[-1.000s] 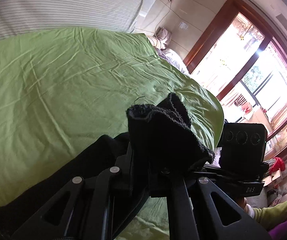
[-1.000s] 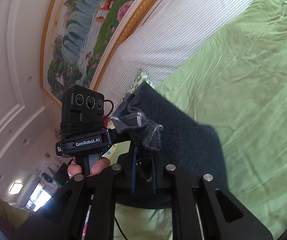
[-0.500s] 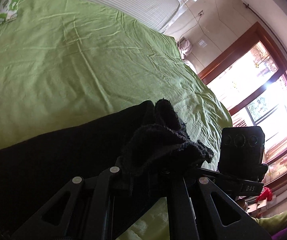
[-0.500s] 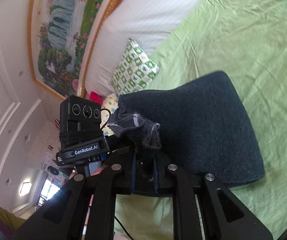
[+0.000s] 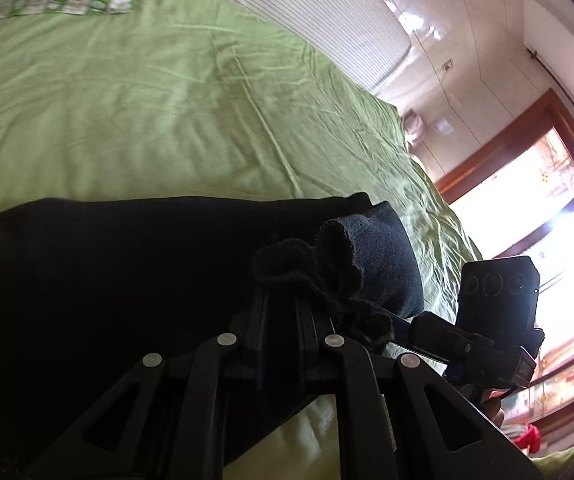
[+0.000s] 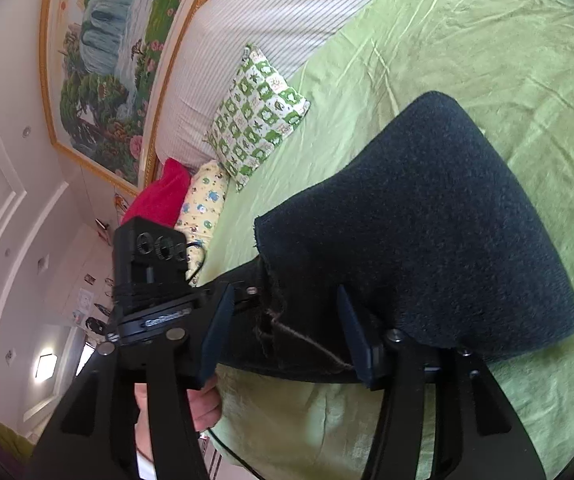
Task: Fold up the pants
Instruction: 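Fold the hems with the right gripper over toward the left gripper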
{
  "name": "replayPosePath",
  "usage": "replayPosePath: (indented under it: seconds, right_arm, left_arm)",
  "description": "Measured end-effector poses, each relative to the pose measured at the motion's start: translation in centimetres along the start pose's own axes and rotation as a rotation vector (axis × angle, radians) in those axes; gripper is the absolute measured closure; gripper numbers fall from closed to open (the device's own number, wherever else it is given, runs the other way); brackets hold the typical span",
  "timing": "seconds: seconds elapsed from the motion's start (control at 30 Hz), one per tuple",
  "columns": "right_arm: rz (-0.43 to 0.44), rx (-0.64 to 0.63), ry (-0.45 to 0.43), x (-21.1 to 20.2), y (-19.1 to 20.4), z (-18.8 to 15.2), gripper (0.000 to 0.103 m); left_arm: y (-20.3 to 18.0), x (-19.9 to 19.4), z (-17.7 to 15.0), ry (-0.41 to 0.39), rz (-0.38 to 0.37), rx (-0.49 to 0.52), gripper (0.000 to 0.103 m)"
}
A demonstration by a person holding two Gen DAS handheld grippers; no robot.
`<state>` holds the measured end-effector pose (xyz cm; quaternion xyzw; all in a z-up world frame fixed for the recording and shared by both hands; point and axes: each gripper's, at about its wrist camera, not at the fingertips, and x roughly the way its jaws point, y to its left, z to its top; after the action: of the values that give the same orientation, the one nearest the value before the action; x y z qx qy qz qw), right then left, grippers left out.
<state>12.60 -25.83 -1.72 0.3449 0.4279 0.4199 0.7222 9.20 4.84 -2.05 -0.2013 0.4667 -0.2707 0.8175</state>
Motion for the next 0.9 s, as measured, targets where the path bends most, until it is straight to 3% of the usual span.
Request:
replayPosePath:
  seconds: [0.37,0.5,0.67,0.9]
  right_arm:
    - [0.013,-0.018,0.023,0.8,1.8,-0.4,0.047]
    - [0.014,-0.035,0.031,0.9,2.6,-0.7,0.047]
    - [0.008,-0.068,0.034,1.0,3.6,-1.0,0.047]
    - [0.021,-0.081,0.055,1.7,4.2,-1.3,0.047]
  left_arm:
    - [2.0,-3.3,-2.5,-0.079,0.007,-0.119,0.089]
    - [2.6,-4.9,-3.7,-0.109,0.037,-0.156,0.088]
    - [3.0,-7.0,-4.7,-0.154,0.063,-0.195,0.080]
    - [3.6,-9.8,-6.4,-0.213,0.091,-0.243,0.079]
